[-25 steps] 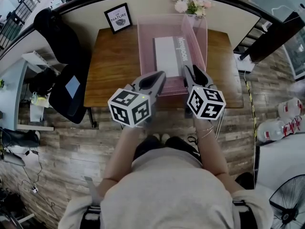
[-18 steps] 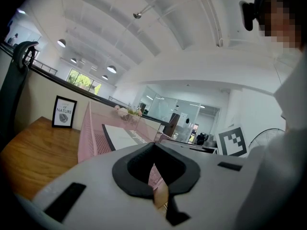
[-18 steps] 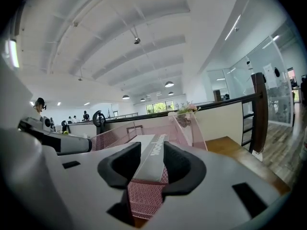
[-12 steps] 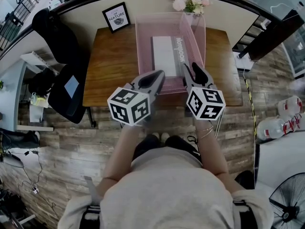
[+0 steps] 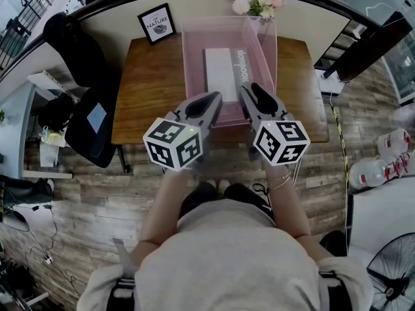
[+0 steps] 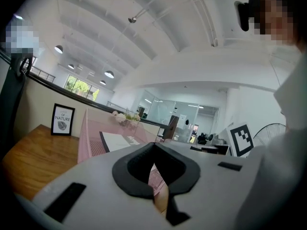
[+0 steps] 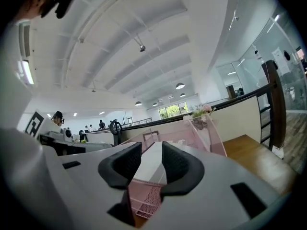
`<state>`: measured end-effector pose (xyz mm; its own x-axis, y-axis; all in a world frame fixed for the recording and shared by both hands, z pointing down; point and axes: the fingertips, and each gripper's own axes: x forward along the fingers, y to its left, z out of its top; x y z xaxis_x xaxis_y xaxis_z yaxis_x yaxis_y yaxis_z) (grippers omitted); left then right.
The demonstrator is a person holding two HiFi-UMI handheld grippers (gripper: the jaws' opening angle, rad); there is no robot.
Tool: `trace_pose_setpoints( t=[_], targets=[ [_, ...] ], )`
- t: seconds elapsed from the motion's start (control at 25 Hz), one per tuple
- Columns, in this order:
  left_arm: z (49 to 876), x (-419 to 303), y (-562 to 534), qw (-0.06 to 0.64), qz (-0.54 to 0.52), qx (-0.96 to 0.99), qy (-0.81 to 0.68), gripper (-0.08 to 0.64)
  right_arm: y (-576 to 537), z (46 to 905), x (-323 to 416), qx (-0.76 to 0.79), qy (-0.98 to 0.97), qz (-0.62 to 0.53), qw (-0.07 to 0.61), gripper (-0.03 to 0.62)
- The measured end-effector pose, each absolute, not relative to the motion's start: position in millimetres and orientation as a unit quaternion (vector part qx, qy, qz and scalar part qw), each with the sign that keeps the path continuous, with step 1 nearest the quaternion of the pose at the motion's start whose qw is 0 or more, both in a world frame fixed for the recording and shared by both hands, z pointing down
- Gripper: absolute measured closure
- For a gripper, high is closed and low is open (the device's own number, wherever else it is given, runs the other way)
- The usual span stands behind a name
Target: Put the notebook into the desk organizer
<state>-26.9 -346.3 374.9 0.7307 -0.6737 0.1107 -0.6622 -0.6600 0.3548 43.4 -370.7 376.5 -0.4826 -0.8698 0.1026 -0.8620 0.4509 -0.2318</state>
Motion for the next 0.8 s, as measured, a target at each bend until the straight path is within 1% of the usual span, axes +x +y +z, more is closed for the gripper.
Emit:
trace_pose_setpoints(
  t=[0.2, 0.4, 0.48, 0.8],
  targets=[
    [364, -23, -343, 0.15, -0.008, 0.917, -0.37, 0.548, -361, 364, 34, -0.479, 0.869, -0.117, 0.029, 0.48],
    [362, -17, -340, 0.137, 0.001, 0.92, -0.366, 0.548, -347, 350, 27, -0.442, 0.891, -0.098, 0.042, 0.554],
    [361, -16, -339, 0.133, 0.002, 0.921, -0.366, 0.548, -344, 347, 26, -0.437, 0.893, -0.096, 0.045, 0.574],
    [358, -15, -336, 0.119, 0.012, 0.92, -0.372, 0.549, -335, 340, 21, -0.426, 0.899, -0.084, 0.056, 0.581]
  ],
)
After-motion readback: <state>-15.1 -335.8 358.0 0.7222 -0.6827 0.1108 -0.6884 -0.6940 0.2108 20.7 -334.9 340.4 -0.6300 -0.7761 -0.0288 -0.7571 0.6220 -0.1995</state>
